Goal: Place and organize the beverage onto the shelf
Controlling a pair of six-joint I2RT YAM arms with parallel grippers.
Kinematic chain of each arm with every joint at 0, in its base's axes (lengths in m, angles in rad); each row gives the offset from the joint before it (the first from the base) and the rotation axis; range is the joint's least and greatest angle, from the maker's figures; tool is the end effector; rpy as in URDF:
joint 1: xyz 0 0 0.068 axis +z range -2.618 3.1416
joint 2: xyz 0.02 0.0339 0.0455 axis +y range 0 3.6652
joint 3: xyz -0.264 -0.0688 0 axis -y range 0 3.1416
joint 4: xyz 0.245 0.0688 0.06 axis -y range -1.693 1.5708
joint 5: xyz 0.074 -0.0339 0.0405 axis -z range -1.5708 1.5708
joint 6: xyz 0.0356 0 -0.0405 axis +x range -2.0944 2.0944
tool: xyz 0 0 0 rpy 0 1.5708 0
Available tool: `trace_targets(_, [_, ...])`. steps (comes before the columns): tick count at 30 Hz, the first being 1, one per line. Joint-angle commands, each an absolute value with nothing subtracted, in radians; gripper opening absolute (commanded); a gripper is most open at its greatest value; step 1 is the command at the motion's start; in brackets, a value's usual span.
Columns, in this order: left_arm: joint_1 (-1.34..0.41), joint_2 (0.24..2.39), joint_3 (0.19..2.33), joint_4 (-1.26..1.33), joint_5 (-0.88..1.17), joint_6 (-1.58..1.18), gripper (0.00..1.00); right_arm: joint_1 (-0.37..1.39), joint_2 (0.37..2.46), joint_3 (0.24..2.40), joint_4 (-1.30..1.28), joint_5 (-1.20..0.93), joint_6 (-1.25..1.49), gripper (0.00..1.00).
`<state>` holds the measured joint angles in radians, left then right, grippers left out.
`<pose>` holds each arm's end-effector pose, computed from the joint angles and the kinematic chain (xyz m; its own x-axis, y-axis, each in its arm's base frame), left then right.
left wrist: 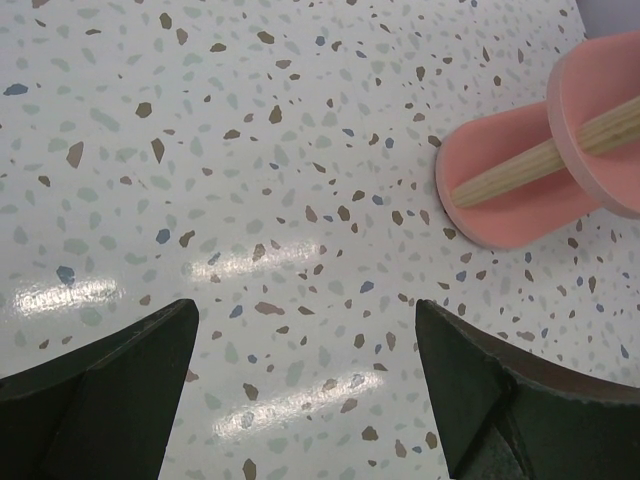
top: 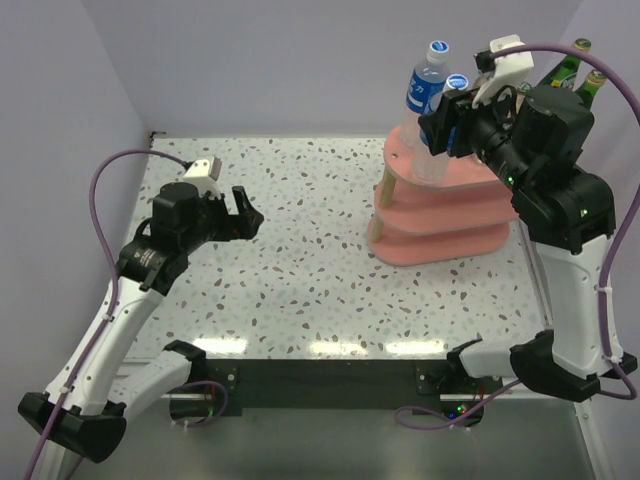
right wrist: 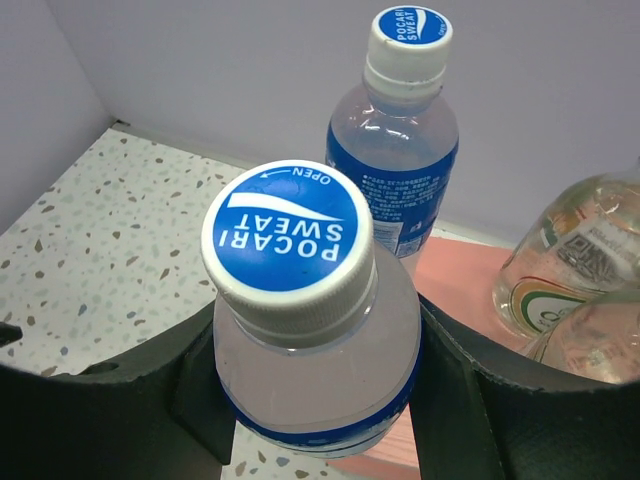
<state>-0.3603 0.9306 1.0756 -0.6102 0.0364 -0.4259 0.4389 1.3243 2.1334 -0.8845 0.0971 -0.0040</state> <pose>0.1811 -0.0696 0.3708 -0.5404 -0.2376 -0.8071 0.1751 0.9065 -0.3841 0.1738 0.0778 0.5800 -0.0669 -0.0358 -0.9971 -0.3357 0.9419 -0.0113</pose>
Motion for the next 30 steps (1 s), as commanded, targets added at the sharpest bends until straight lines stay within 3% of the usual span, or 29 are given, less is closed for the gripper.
trace_targets(1, [-0.357, 0.916, 1.069, -0.555, 0.026, -0.408, 0.95, 0.414, 1.307, 2.209, -0.729, 0.121, 0.069, 0.0])
trace_targets(15, [-0.356, 0.894, 1.04, -0.558, 0.021, -0.413, 0.95, 0.351, 1.338, 2.177, -0.735, 0.081, 0.133, 0.0])
trace_targets(30, [-0.356, 0.891, 1.035, -0.563, 0.015, -0.41, 0.95, 0.337, 1.348, 2.122, -0.729, 0.08, 0.12, 0.17])
